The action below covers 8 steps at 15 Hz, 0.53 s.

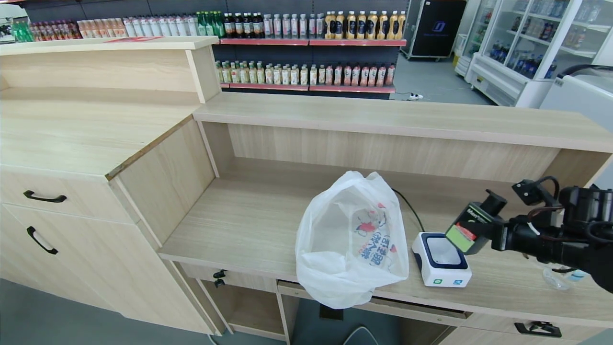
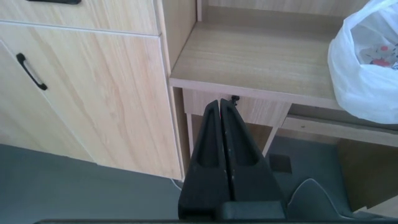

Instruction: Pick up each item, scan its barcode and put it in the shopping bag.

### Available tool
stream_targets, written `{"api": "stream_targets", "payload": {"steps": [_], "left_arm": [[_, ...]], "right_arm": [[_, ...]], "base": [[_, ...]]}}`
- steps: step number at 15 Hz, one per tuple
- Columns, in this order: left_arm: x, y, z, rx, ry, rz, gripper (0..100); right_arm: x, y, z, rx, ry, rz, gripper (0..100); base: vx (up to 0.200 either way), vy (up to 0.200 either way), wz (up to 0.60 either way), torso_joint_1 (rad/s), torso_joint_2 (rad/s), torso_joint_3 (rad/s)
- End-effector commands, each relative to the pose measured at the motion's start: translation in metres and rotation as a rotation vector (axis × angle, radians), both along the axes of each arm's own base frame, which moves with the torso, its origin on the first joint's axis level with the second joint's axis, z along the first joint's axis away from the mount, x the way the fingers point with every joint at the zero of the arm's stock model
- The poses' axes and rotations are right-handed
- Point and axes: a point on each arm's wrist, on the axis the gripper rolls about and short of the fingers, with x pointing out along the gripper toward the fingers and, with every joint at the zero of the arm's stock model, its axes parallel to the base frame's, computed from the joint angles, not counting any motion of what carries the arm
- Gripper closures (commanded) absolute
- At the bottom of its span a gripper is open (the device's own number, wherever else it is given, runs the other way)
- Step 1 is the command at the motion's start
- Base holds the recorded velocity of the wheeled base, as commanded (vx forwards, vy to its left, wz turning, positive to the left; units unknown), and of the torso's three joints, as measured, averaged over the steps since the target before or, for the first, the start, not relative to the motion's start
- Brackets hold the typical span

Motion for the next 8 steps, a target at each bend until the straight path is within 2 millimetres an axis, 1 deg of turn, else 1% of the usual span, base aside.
{"api": "stream_targets", "payload": {"steps": [1, 2, 3, 4, 5, 6, 8], "left_arm": [[0.0, 0.0, 0.0, 0.0, 0.0, 0.001, 100], [0.0, 0.0, 0.0, 0.0, 0.0, 0.001, 100], [0.0, 0.0, 0.0, 0.0, 0.0, 0.001, 100], [0.0, 0.0, 0.0, 0.0, 0.0, 0.001, 100], [0.0, 0.0, 0.0, 0.0, 0.0, 0.001, 100], [0.0, 0.0, 0.0, 0.0, 0.0, 0.001, 100], [0.0, 0.0, 0.0, 0.0, 0.0, 0.001, 100]], "right_arm": [[-0.035, -0.005, 0.034, -0.327, -0.133, -0.202, 100], [-0.04, -0.005, 0.04, -0.438, -0.158, -0.27, 100], [-0.044, -0.006, 0.048, -0.49, -0.208, -0.316, 100], [-0.045, -0.007, 0.051, -0.498, -0.237, -0.335, 100], [-0.047, -0.007, 0.06, -0.508, -0.306, -0.366, 100], [-0.047, -0.007, 0.061, -0.512, -0.315, -0.372, 100], [-0.048, -0.007, 0.063, -0.529, -0.336, -0.371, 100]], "base": [[0.0, 0.0, 0.0, 0.0, 0.0, 0.0], [0.0, 0.0, 0.0, 0.0, 0.0, 0.0], [0.0, 0.0, 0.0, 0.0, 0.0, 0.0], [0.0, 0.0, 0.0, 0.0, 0.0, 0.0], [0.0, 0.0, 0.0, 0.0, 0.0, 0.0], [0.0, 0.0, 0.0, 0.0, 0.0, 0.0], [0.0, 0.0, 0.6, -0.002, 0.0, 0.0]]}}
